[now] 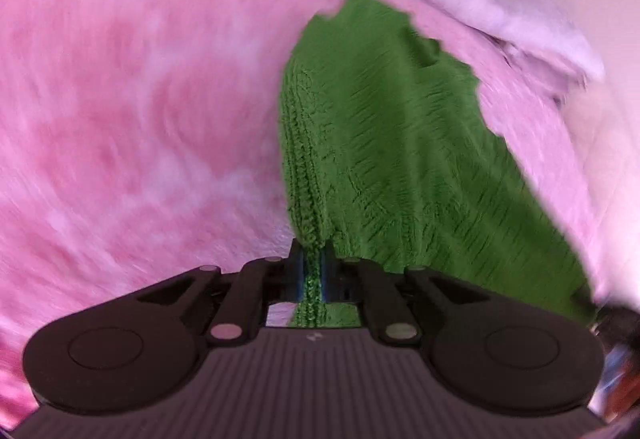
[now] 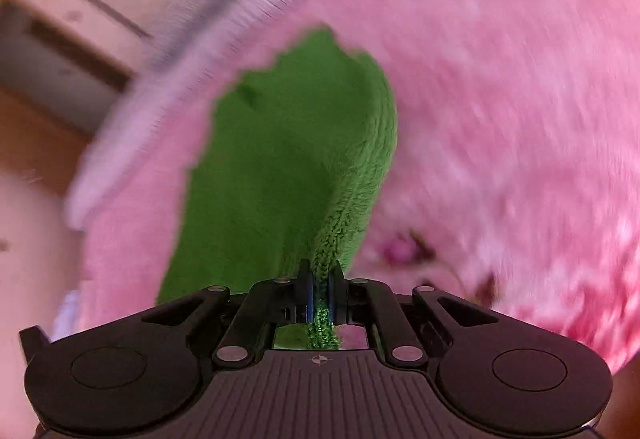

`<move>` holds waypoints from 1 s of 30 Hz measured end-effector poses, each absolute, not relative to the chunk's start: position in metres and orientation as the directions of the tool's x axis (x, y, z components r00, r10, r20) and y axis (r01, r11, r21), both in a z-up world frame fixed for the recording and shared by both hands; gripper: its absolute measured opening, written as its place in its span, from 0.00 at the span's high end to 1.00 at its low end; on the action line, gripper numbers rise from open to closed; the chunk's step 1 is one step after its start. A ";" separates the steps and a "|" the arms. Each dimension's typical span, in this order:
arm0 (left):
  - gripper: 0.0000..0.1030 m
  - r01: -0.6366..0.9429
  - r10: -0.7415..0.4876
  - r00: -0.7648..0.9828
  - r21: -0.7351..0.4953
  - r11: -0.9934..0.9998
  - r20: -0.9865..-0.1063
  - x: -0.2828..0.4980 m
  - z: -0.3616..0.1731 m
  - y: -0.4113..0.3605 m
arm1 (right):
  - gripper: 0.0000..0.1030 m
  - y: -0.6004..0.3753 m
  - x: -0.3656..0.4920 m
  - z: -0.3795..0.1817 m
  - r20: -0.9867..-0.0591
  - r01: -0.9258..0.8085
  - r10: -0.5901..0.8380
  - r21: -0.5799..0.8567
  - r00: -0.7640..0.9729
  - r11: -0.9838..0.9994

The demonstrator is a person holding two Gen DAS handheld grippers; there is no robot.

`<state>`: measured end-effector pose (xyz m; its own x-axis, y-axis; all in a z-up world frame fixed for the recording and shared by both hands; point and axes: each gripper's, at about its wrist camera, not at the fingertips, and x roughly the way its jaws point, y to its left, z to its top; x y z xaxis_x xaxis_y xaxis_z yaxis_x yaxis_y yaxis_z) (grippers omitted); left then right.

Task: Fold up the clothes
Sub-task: 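Pull the vest hem with both grippers to spread it flat, then release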

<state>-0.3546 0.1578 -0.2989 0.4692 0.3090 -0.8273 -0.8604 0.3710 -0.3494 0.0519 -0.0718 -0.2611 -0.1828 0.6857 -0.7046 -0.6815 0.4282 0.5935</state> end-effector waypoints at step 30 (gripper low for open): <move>0.85 -0.895 0.252 0.340 -0.229 0.384 -0.906 -0.276 -0.315 0.142 | 0.69 -0.024 0.102 -0.303 -0.934 -0.879 0.353 0.215 -0.057 0.427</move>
<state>-0.2764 0.1422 -0.3152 0.3396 0.2523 -0.9061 -0.8947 0.3838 -0.2285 0.1020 -0.0244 -0.3033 -0.0569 0.3532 -0.9338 -0.8786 0.4265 0.2149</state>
